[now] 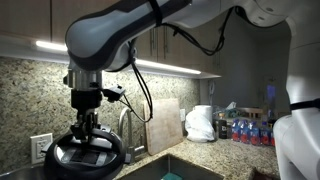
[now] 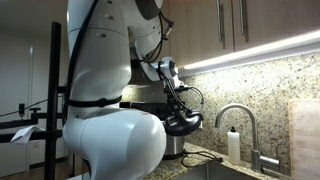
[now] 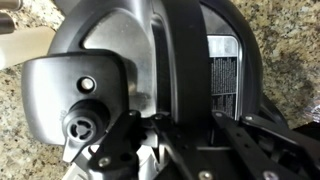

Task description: Put the lid on the cooker

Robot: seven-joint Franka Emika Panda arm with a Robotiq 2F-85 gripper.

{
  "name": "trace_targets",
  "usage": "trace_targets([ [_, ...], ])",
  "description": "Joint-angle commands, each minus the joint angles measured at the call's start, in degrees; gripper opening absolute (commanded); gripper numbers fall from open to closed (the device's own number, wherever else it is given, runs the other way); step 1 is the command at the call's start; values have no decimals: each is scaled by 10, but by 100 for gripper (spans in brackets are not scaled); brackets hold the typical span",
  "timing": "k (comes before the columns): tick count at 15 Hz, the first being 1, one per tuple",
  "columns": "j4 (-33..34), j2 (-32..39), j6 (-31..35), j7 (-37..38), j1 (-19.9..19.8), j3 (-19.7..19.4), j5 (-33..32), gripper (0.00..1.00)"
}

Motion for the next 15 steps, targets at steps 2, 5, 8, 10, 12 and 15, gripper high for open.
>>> trace_targets([
  [2,6,-19,-16,17,18,26,-25,4],
  [5,23,-24,-31,36,33,51,-70,4],
  [8,49,-17,-40,53,42,68,-113,4],
  [10,70,-1,-39,46,43,71,-124,4],
  [12,90,26,-21,28,40,65,-116,4],
  [15,119,76,6,1,38,58,-103,3],
])
